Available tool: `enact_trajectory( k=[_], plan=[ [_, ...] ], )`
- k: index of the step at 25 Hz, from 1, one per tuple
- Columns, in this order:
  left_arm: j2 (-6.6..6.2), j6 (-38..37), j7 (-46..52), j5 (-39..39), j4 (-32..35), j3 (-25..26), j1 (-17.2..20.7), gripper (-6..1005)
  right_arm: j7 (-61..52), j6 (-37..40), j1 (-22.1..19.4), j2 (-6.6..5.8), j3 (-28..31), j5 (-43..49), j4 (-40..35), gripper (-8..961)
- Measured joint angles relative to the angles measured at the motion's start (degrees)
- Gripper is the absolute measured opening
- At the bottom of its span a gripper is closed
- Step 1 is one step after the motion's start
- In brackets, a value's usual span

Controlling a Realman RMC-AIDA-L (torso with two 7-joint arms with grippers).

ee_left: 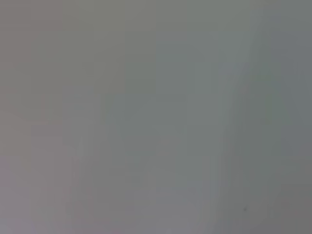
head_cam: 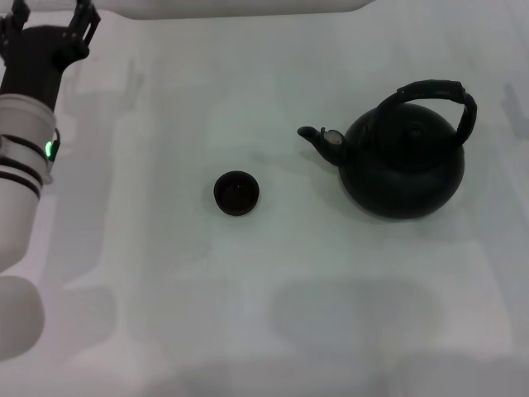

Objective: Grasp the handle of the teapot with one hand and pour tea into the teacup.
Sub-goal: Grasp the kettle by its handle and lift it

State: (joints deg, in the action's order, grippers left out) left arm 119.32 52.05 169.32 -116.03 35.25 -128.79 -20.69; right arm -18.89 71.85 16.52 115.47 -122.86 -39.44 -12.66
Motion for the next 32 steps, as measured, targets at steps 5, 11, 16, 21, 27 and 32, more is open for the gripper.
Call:
enact_trajectory(
  k=[5,11,16,21,27,32],
  plan=[
    [0.03,0.28,2.48,0.33,-2.31,0.14,0.00,880,-9.32,5.39,-2.33,-0.40,-1.47,2.14,1.52,845],
    [0.02,0.80,3.06,1.11,-3.51,0.52,0.10,880,-18.09,9.46,-6.18,-0.08,-3.52,8.74,3.52,845],
    [-0.12,1.34,3.07,1.15,-4.53,0.52,-0.46,879,-20.36,10.43,-7.44,-0.21,-6.06,15.88,3.76,844],
    [-0.10,1.37,3.12,1.16,-5.36,0.49,-0.97,879,-20.40,9.71,-6.30,-0.03,-6.67,18.01,3.79,844],
    [0.04,1.39,3.14,2.24,-5.63,0.43,-1.05,879,-20.50,7.91,-4.48,0.05,-7.42,18.74,3.47,845],
    [0.03,1.40,3.16,3.30,-5.73,0.09,-1.05,879,-20.53,5.99,-3.43,0.01,-8.07,19.40,3.18,845]
  ],
)
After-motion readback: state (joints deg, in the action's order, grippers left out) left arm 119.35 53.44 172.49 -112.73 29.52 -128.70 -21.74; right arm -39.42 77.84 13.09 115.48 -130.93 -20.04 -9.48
